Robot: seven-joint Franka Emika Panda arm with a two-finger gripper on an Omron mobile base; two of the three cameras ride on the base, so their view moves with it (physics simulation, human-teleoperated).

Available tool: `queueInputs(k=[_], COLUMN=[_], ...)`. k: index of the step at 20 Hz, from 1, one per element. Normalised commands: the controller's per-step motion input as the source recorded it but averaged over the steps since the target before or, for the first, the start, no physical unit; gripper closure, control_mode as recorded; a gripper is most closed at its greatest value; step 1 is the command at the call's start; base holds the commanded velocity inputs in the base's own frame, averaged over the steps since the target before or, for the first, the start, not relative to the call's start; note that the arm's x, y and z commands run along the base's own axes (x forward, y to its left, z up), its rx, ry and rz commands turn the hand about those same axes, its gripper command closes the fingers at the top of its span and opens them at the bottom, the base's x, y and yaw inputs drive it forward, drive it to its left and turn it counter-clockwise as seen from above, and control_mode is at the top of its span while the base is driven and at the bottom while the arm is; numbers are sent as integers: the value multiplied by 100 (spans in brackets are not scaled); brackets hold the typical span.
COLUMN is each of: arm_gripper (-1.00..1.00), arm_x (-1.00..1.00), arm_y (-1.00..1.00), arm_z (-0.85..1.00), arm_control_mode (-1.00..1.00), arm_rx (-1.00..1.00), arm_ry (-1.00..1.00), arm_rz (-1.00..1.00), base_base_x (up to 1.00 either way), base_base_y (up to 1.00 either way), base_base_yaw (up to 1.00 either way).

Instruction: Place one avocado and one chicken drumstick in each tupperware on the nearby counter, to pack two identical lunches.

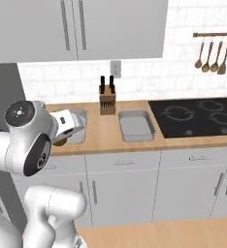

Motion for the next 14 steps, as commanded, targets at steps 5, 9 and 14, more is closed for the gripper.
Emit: queueInputs(k=[5, 9, 14], arm_gripper=[100, 100, 100], arm_x=[0, 0, 65], arm_y=[0, 0, 17], arm_z=[0, 0, -45], arm_control_mode=[100, 100, -100], arm_rx=[0, 0, 0], arm_ry=[0, 0, 7], arm_rz=[0, 0, 8], base_base_x=[100, 100, 20], base_base_y=[-9, 1, 2], base_base_yaw=[14, 10, 2])
